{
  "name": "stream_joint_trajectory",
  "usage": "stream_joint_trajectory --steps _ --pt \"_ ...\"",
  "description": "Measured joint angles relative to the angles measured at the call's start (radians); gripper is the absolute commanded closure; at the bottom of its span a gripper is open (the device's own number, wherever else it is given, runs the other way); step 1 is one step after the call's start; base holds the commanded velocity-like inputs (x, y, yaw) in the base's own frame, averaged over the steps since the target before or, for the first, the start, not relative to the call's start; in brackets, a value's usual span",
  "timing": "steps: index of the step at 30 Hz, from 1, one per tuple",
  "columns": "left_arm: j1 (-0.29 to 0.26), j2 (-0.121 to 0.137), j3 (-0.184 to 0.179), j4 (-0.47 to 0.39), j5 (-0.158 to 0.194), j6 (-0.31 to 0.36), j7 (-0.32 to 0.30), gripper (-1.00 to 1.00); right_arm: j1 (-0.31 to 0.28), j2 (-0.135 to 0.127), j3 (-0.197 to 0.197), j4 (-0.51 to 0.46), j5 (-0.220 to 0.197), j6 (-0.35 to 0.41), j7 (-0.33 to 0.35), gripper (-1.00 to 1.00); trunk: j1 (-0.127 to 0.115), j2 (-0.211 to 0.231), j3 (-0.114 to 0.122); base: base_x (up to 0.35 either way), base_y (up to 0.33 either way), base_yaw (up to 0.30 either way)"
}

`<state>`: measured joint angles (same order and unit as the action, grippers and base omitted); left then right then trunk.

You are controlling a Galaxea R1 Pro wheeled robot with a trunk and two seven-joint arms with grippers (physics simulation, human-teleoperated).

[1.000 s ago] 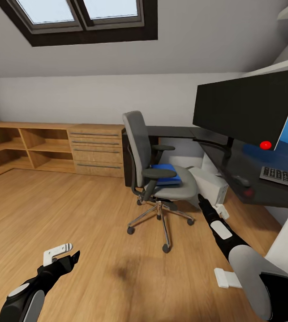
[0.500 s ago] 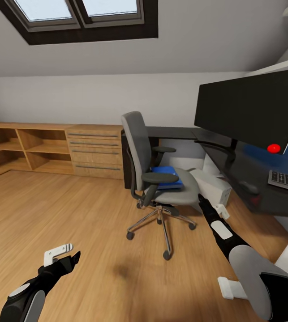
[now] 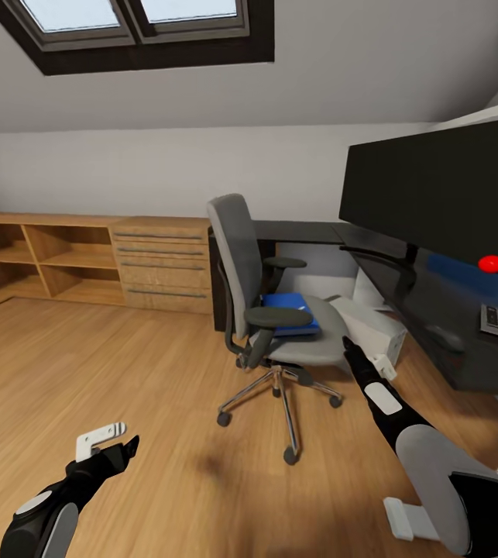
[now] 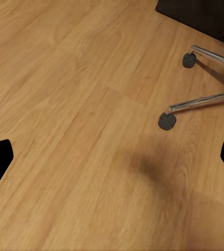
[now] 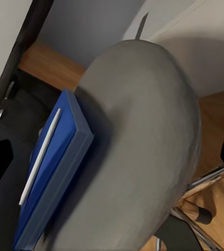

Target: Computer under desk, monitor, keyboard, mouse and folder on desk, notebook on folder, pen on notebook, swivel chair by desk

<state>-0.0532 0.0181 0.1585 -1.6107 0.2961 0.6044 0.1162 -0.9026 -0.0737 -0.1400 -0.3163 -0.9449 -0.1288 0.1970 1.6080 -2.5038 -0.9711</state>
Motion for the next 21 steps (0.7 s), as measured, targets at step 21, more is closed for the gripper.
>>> stream_joint_trajectory --steps 21 --pt "0.0 0.0 0.001 0.0 0.0 0.0 -0.002 -1.0 0.0 -0.004 -0.114 0.026 -0.002 0.003 -0.001 -1.0 0.0 0.0 0.0 0.093 0.0 0.0"
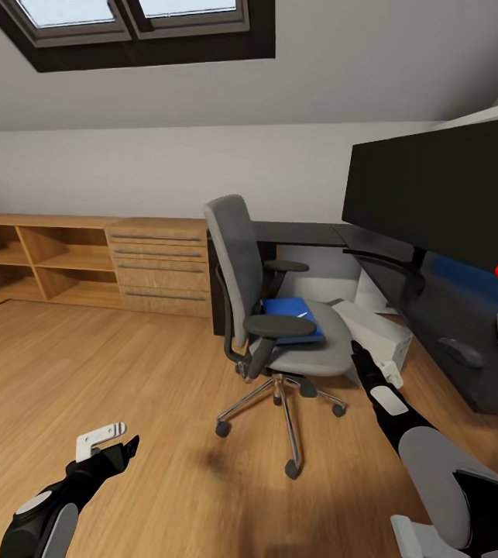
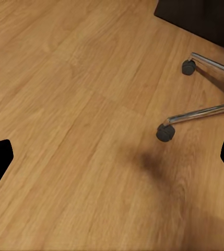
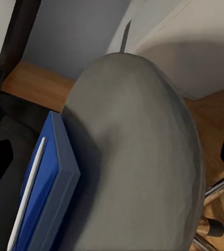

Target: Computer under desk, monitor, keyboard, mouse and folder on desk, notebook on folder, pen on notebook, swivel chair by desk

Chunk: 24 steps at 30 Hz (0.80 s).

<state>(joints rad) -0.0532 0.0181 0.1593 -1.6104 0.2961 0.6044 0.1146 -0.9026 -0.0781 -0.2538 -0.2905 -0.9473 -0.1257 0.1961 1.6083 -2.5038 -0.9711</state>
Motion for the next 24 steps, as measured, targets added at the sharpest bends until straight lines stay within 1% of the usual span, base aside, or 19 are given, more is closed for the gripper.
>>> stream_joint_trajectory --steps 6,11,12,14,15,20,24 --pt "0.0 0.0 0.0 0.0 0.0 0.0 0.0 -1.0 0.0 -0.001 -0.004 0.001 -0.003 0.002 -0.002 -1.0 0.0 0.0 0.0 0.009 0.0 0.0" --pt "0.0 0.0 0.0 0.0 0.0 0.0 0.0 -1.0 0.0 -0.002 -0.01 0.002 -0.024 0.002 -0.013 -1.0 0.0 0.0 0.0 0.154 0.0 0.0" --pt "0.0 0.0 0.0 0.0 0.0 0.0 -0.001 -1.0 0.0 -0.003 -0.012 0.002 -0.037 0.002 -0.021 -1.0 0.0 0.0 0.0 0.244 0.0 0.0" --pt "0.0 0.0 -0.001 0.0 0.0 0.0 -0.001 -1.0 0.0 -0.003 -0.013 0.002 -0.048 0.002 -0.031 -1.0 0.0 0.0 0.0 0.164 0.0 0.0" --pt "0.0 0.0 -0.001 -0.001 0.0 0.0 -0.001 -1.0 0.0 -0.004 -0.014 0.002 -0.061 0.002 -0.048 -1.0 0.0 0.0 0.0 0.064 0.0 0.0" --pt "0.0 0.001 0.0 -0.001 0.0 -0.001 -0.003 -1.0 0.0 -0.004 -0.014 0.002 -0.069 0.003 -0.069 -1.0 0.0 0.0 0.0 0.049 0.0 0.0" --pt "0.0 0.001 0.001 -0.001 0.0 -0.001 -0.004 -1.0 0.0 -0.004 -0.015 0.003 -0.071 0.003 -0.097 -1.0 0.0 0.0 0.0 0.189 0.0 0.0"
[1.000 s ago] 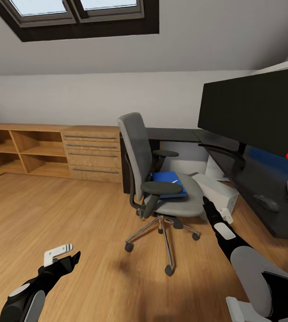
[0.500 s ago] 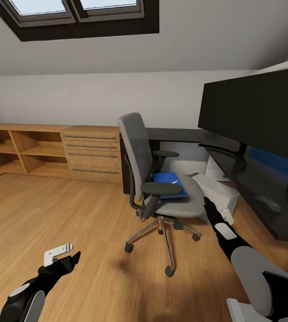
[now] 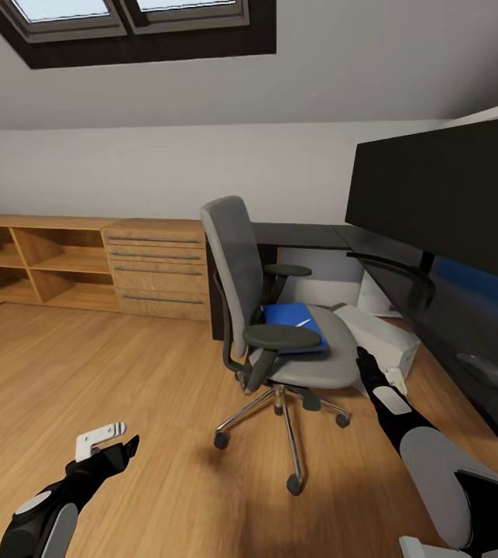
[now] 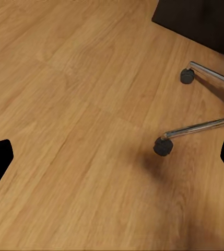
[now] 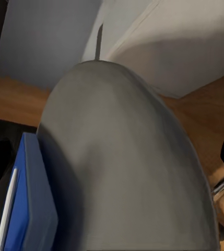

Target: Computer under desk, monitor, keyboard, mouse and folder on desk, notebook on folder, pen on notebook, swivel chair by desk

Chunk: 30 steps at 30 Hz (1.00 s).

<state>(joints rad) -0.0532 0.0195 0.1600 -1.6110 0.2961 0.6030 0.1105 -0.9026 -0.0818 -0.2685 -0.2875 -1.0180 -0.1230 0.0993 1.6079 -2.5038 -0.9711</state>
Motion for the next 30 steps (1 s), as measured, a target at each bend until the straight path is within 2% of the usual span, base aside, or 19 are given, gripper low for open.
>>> stream_joint_trajectory --steps 6,16,18,23,30 --pt "0.0 0.0 0.0 0.0 0.0 0.0 -0.001 -1.0 0.0 0.0 -0.001 0.0 -0.001 -0.001 -0.045 -1.0 0.0 0.0 0.0 0.176 0.0 0.0" --pt "0.0 -0.001 -0.001 0.0 0.0 0.0 0.001 -1.0 0.0 0.0 -0.005 0.0 0.001 -0.001 -0.057 -1.0 0.0 0.0 0.0 0.139 0.0 0.0" --pt "0.0 -0.001 -0.001 0.0 0.0 0.0 0.001 -1.0 0.0 0.001 -0.002 0.001 -0.003 -0.001 -0.058 -1.0 0.0 0.0 0.0 0.12 0.0 0.0" --pt "0.0 -0.001 0.0 0.0 0.0 0.0 -0.001 -1.0 0.0 -0.005 -0.005 0.003 -0.039 -0.003 -0.113 -1.0 0.0 0.0 0.0 0.225 0.0 0.0" --pt "0.0 -0.001 0.0 0.0 0.0 0.0 -0.001 -1.0 -0.001 -0.02 -0.005 0.003 -0.045 -0.004 -0.127 -1.0 0.0 0.0 0.0 0.05 0.0 0.0"
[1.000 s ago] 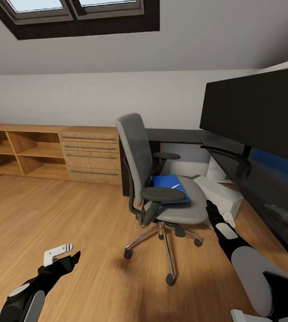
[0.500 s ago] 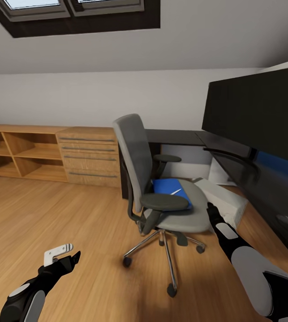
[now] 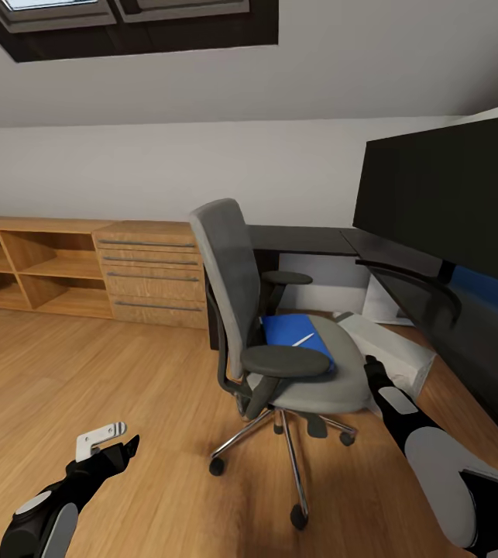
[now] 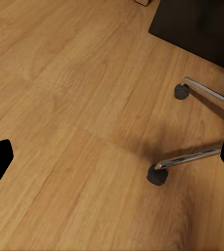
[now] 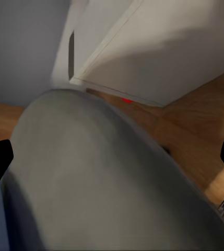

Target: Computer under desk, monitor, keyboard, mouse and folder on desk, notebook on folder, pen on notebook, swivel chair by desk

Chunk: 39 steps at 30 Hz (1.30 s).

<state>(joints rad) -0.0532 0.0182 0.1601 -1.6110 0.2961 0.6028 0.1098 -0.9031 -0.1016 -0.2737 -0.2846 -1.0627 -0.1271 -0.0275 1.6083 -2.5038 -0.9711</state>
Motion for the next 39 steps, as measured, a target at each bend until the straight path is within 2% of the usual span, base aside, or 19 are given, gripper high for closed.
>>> stream_joint_trajectory --steps 6,16,24,39 --pt "0.0 0.0 0.0 0.0 0.0 0.0 0.0 -1.0 0.0 -0.002 0.0 0.0 0.0 0.0 -0.005 -1.0 0.0 0.0 0.0 0.004 0.0 0.0" --pt "0.0 0.001 0.0 0.0 0.0 0.0 0.0 -1.0 0.0 -0.001 0.002 0.001 -0.003 0.003 -0.069 -1.0 0.0 0.0 0.0 0.0 0.0 0.0" --pt "0.0 0.001 0.0 -0.004 0.0 0.0 0.0 -1.0 0.0 0.021 0.002 0.01 -0.001 -0.001 -0.075 -1.0 0.0 0.0 0.0 0.0 0.0 0.008" --pt "0.0 0.0 -0.001 -0.002 0.0 0.003 0.003 -1.0 0.0 0.026 0.004 0.011 0.005 -0.002 -0.075 -1.0 0.0 0.0 0.0 0.0 0.0 0.251"
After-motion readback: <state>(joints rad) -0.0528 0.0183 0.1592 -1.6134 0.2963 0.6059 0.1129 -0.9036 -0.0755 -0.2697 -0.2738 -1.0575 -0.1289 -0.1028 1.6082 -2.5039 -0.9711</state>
